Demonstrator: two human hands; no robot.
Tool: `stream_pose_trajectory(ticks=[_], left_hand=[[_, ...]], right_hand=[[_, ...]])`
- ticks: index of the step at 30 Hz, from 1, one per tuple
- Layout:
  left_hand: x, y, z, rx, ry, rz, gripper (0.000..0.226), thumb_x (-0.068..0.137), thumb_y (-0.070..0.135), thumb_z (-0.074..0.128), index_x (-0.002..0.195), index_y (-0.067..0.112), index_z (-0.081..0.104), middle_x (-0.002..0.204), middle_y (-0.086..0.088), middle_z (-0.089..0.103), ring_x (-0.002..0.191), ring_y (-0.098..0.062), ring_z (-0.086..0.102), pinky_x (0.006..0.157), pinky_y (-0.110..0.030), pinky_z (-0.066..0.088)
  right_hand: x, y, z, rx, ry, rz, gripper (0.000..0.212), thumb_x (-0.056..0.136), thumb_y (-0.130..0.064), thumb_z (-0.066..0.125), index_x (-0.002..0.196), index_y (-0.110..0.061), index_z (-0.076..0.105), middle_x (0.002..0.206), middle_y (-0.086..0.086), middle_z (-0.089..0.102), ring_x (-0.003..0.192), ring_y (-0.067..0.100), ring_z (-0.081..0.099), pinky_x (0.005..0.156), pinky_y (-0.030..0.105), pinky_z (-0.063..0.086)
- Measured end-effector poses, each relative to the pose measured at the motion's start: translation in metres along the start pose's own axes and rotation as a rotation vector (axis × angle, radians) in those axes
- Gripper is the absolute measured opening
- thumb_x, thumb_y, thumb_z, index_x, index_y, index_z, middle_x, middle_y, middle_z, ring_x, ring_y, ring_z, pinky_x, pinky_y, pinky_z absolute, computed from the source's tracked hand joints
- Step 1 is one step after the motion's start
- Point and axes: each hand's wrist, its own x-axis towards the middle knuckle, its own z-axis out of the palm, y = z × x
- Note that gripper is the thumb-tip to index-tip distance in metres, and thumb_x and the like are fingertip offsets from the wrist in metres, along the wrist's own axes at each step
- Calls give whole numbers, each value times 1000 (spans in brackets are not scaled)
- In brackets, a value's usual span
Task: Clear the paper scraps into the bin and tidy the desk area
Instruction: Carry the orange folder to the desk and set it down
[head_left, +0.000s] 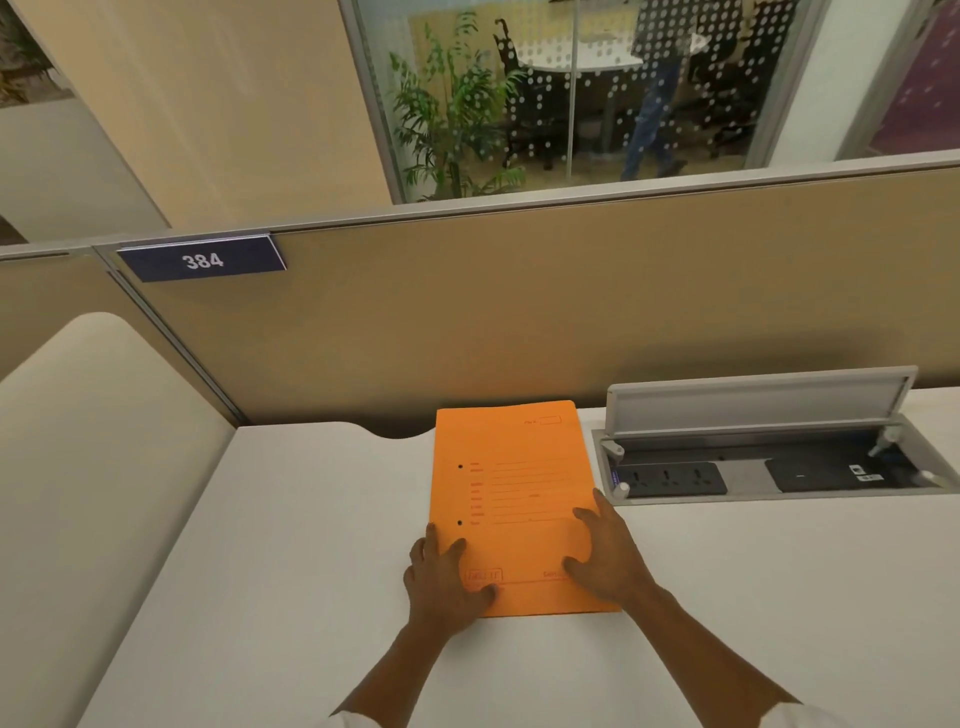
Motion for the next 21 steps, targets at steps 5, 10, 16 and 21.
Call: stream_pose_trajectory(ticks=[5, 10, 16, 21], left_hand=[[4, -7, 12, 63, -75, 176, 99, 81, 65, 53, 152, 9, 14, 164, -9, -2, 151, -29, -4, 121, -50, 11], [5, -11, 14, 57, -114, 196, 102, 86, 67, 48, 155, 8, 1, 164, -9, -10, 150, -28, -12, 122, -49, 4], [4, -12, 13, 62, -149, 197, 104, 87, 68, 45, 154, 8, -7, 163, -10, -14, 149, -28, -15, 122, -49, 0], [4, -12, 13, 61, -151, 207, 104, 87, 69, 45, 154, 8, -6, 163, -10, -14, 150, -29, -14, 121, -49, 0]], right_hand=[[-6, 5, 15, -239, -122, -53, 77, 92, -48, 57, 151, -12, 22, 165, 7, 0, 152, 30, 3, 122, 47, 17], [-6, 7, 22, -318, -134, -69, 77, 94, -49, 52, 152, -11, 19, 165, 9, -1, 152, 33, -1, 121, 51, 16], [-6, 7, 26, -342, -138, -66, 79, 96, -52, 48, 154, -11, 13, 165, 10, -3, 152, 32, -2, 121, 50, 15], [-9, 10, 26, -388, -157, -77, 79, 99, -51, 40, 155, -8, 5, 164, 15, -8, 152, 32, -7, 122, 49, 8]])
